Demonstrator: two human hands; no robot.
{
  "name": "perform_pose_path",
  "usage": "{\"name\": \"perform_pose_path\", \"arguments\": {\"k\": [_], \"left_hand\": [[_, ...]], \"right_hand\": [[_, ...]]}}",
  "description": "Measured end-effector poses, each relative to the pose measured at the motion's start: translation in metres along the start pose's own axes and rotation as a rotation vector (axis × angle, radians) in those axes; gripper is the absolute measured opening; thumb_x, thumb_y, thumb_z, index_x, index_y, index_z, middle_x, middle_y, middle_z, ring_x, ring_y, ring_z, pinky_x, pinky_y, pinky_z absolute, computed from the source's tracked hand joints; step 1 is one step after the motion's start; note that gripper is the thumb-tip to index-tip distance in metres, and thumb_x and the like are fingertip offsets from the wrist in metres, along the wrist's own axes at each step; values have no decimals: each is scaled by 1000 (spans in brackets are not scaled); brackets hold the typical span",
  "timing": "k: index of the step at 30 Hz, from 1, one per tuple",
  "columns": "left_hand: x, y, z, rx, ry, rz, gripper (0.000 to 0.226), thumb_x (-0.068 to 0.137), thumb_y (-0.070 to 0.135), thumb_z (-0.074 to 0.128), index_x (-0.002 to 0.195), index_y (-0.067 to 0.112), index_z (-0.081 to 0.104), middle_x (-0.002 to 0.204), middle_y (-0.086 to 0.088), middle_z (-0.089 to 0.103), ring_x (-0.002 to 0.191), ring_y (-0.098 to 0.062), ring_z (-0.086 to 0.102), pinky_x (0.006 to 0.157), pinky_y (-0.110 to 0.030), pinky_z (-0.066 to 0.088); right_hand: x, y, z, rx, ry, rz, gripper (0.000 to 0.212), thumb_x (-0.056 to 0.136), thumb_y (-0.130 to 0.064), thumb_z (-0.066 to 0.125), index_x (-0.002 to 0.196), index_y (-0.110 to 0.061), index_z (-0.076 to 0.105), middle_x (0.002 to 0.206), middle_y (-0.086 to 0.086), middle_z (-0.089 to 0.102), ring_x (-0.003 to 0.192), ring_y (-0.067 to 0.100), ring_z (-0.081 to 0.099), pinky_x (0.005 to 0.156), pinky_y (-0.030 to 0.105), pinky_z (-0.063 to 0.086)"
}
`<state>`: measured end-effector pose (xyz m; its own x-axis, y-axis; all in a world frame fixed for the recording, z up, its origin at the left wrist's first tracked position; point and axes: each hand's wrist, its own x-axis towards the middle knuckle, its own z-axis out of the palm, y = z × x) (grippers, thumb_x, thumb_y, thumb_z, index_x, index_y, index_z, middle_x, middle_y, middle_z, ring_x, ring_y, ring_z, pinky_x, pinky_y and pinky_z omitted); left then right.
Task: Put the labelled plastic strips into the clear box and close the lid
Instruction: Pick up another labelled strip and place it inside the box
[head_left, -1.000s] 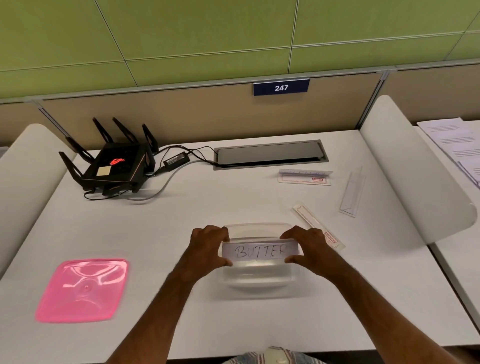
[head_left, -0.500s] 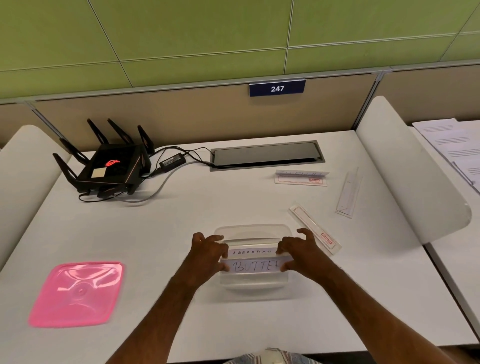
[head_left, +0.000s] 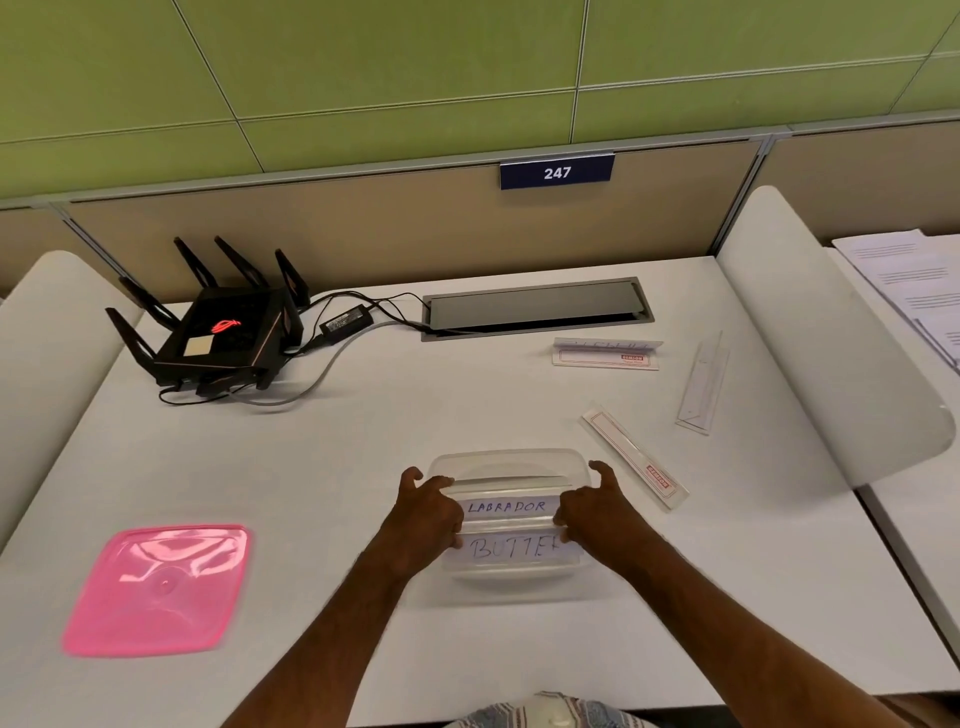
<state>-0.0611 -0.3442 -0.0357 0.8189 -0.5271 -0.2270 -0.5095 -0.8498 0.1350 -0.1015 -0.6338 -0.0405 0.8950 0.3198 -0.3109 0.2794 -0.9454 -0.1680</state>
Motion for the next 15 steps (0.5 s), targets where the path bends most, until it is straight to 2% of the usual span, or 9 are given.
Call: {"name": "perform_pose_path", "arguments": {"k": [1, 2, 4, 6, 10, 15], "left_hand": [[0, -1, 1, 18, -15, -3, 13, 86, 36, 75, 88, 24, 74, 137, -1, 60, 148, -19, 25, 112, -38, 7], [0, -1, 3, 30, -32, -9, 13, 86, 36, 74, 89, 24, 73, 139, -1, 59, 147, -23, 26, 113, -39, 12], [-1, -1, 5, 50, -59, -14, 14, 87, 37, 72, 91, 23, 72, 138, -1, 57, 145, -27, 29, 113, -40, 19], [-1, 0, 6, 45, -51, -15, 13, 88, 36, 71, 91, 24, 72, 134, 1, 58, 142, -26, 32, 113, -40, 21], [1, 2, 6, 76, -27, 20, 9, 88, 31, 70, 91, 23, 73, 116, -1, 64, 129, -23, 48, 114, -43, 12], [0, 4, 6, 122, -3, 30, 10, 86, 24, 74, 95, 19, 73, 111, -8, 67, 121, -24, 55, 115, -49, 17]], "right_hand": [[2, -1, 2, 50, -11, 26, 27, 95, -12, 61, 119, -1, 67, 106, 1, 75, 112, 13, 65, 112, 28, 24], [4, -1, 4, 54, -12, 32, 27, 95, -11, 61, 119, -1, 67, 106, 2, 75, 109, 15, 65, 111, 27, 25], [5, -2, 7, -63, -10, -11, 20, 96, -21, 61, 114, -17, 70, 111, -2, 74, 109, 17, 65, 120, 43, 11], [2, -2, 8, -103, -13, -17, 16, 97, -25, 61, 111, -24, 70, 112, -5, 73, 111, 17, 65, 119, 48, 1], [2, -4, 8, -128, 4, 6, 18, 99, -25, 56, 111, -22, 69, 112, -2, 73, 109, 19, 65, 117, 45, 2], [4, -8, 4, -124, -5, 19, 18, 98, -27, 60, 114, -22, 68, 116, -3, 72, 112, 17, 64, 117, 45, 2]]}}
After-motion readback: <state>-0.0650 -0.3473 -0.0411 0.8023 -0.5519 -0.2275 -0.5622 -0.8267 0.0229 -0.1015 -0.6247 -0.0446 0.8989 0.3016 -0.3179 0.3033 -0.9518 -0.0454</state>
